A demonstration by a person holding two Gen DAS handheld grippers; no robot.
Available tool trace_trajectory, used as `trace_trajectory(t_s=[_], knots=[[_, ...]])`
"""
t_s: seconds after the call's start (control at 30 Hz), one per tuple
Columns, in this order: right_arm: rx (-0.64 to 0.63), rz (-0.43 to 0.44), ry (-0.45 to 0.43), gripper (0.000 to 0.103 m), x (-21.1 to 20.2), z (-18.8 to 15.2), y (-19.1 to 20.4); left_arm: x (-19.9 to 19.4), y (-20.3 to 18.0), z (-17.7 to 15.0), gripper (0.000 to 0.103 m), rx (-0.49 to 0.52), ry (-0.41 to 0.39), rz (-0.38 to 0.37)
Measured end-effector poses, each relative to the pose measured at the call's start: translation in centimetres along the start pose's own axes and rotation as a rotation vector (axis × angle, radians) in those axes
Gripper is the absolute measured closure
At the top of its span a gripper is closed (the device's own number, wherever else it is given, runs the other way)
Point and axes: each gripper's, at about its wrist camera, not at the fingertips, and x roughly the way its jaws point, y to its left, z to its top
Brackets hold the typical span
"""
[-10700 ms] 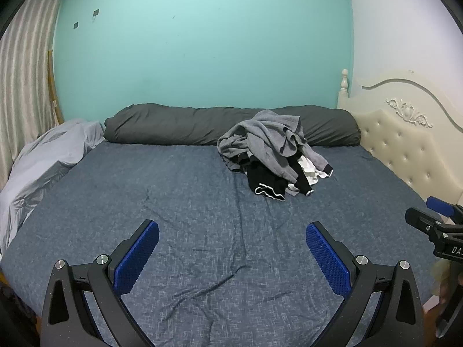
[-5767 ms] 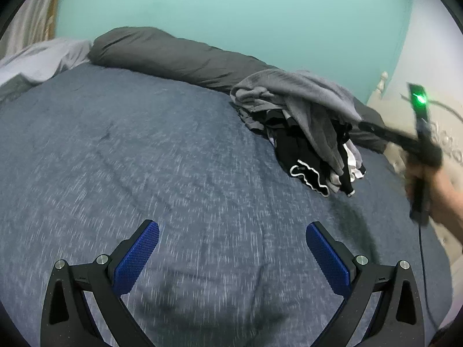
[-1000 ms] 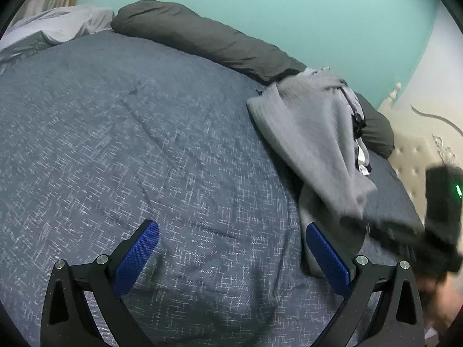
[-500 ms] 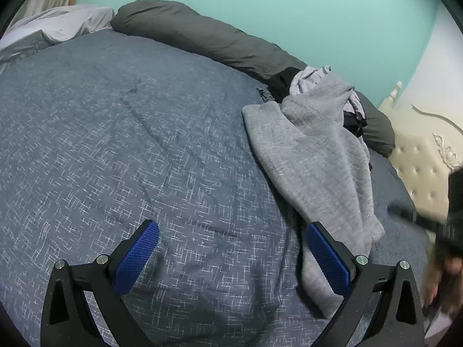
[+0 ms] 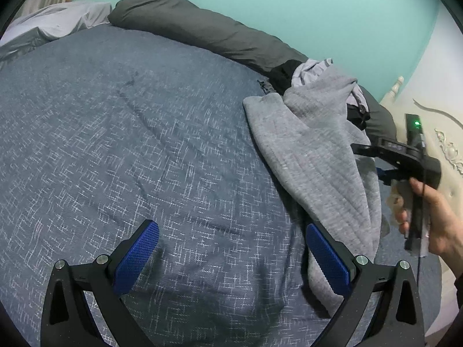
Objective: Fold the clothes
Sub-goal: 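Drag the grey sweatshirt away from the dark garments with the right gripper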
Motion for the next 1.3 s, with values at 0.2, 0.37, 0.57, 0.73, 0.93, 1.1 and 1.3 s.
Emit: trace_trajectory(t_s=[0.2, 0.37, 0.57, 0.73, 0.93, 1.1, 1.3], knots=[[-0.132, -0.002, 0.003, 0.092, 0.8, -1.7, 2.2, -0.1, 0.1, 0.1, 0.0, -0.003, 0.0, 0.0], [-0.259, 0.071, -0.049, 0.097, -2.3, -5.4, 5.3, -0.5, 0.1, 0.2, 0.0, 0.001, -0.007, 0.0], [-0.382, 0.225, 0.043, 0.097, -5.2, -14.1, 10.2, -1.5, 0.2, 0.7, 0.0, 0.005, -0.028, 0.008], [-0.322, 0.286, 0.094, 0.097, -7.3, -19.2, 9.9, -2.1, 0.8, 0.6, 0.0, -0.001, -0.029, 0.018], [-0.369, 0.293, 0.18, 0.097, -8.9, -22.2, 11.1, -2.6, 0.4, 0.4, 0.0, 0.018, -0.036, 0.024], [-0.321, 0.274, 0.224, 0.093, -9.8, -21.9, 10.0, -2.7, -0.2, 0.0, 0.0, 0.045, -0.028, 0.021], [-0.233, 0.214, 0.091, 0.072, -14.1, -17.6, 6.5, -2.9, 0.0, 0.1, 0.0, 0.044, -0.027, 0.022]])
